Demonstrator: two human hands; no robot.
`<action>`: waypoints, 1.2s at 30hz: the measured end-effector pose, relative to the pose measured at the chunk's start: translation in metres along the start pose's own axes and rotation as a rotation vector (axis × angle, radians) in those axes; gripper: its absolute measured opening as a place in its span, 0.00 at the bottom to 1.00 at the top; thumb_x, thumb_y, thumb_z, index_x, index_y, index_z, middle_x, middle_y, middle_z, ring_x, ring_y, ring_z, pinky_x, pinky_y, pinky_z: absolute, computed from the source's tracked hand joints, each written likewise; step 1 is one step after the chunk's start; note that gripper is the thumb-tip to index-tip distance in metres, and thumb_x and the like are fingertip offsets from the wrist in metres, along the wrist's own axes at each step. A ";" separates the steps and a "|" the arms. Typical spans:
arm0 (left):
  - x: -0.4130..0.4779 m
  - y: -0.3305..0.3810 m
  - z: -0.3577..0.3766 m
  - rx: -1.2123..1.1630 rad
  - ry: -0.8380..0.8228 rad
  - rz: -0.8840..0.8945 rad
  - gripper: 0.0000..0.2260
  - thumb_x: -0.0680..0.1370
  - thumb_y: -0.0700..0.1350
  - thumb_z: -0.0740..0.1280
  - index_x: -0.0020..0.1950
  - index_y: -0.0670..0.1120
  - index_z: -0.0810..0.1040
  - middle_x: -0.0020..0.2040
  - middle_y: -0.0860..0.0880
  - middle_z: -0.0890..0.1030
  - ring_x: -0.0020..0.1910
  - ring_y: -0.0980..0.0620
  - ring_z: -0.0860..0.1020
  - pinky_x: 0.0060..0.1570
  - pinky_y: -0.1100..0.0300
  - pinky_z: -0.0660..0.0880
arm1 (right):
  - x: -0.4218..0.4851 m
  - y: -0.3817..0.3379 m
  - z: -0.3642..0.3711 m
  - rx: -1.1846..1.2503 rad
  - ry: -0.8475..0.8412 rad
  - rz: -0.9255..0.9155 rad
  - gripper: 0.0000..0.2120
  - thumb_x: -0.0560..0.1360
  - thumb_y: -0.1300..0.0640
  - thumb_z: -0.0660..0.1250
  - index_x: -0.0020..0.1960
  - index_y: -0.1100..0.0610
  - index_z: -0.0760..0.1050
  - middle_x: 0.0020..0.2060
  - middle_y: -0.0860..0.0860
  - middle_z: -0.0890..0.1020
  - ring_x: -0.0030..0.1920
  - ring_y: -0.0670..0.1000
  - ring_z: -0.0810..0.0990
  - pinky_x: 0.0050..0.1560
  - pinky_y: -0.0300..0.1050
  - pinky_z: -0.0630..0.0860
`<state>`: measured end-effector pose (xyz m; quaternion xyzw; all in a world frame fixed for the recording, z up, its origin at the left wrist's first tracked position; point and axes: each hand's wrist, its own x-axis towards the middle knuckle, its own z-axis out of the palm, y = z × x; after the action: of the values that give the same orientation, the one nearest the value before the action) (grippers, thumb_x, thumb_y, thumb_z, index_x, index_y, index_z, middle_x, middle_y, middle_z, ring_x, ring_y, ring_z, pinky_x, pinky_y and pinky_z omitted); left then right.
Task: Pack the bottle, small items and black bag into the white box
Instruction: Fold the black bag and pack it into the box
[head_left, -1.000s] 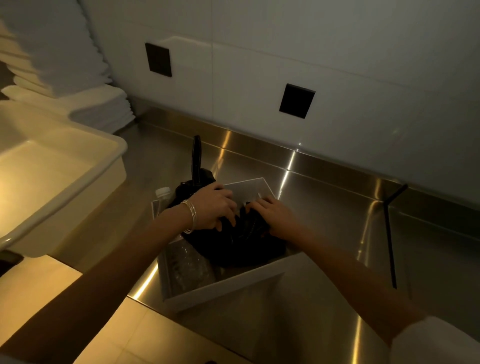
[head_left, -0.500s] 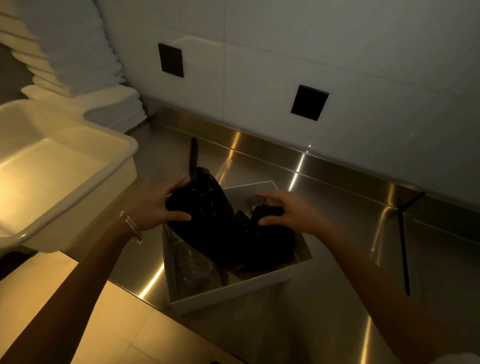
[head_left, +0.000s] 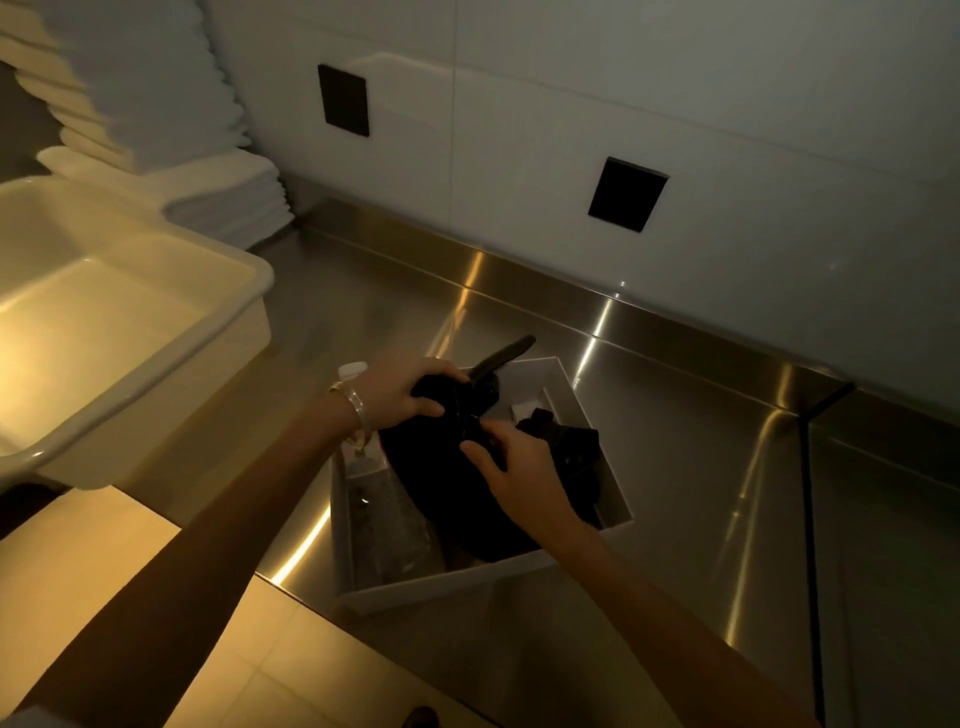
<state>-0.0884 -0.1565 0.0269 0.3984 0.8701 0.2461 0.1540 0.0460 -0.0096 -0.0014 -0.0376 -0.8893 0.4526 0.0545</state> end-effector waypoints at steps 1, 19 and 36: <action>0.010 0.008 0.002 0.064 -0.053 -0.015 0.19 0.72 0.41 0.68 0.62 0.51 0.73 0.59 0.47 0.76 0.58 0.48 0.73 0.59 0.49 0.68 | -0.001 0.002 -0.005 -0.086 -0.026 -0.008 0.11 0.76 0.54 0.64 0.53 0.59 0.76 0.45 0.55 0.81 0.43 0.48 0.77 0.44 0.39 0.74; 0.021 0.022 0.046 0.311 0.335 -0.133 0.11 0.72 0.39 0.68 0.53 0.47 0.81 0.54 0.47 0.80 0.54 0.46 0.75 0.49 0.53 0.72 | 0.087 0.059 -0.071 -0.675 0.024 -0.223 0.25 0.72 0.67 0.65 0.68 0.58 0.67 0.68 0.61 0.67 0.68 0.61 0.65 0.65 0.57 0.68; 0.032 0.031 0.061 0.248 0.025 -0.277 0.21 0.76 0.58 0.60 0.60 0.45 0.75 0.56 0.43 0.79 0.54 0.44 0.76 0.49 0.53 0.72 | 0.068 0.052 -0.075 -0.657 -0.320 -0.135 0.13 0.75 0.56 0.64 0.59 0.56 0.77 0.60 0.53 0.78 0.59 0.54 0.75 0.60 0.51 0.71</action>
<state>-0.0610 -0.0959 -0.0090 0.2877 0.9421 0.1181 0.1252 -0.0110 0.0883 0.0048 0.0768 -0.9848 0.1386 -0.0706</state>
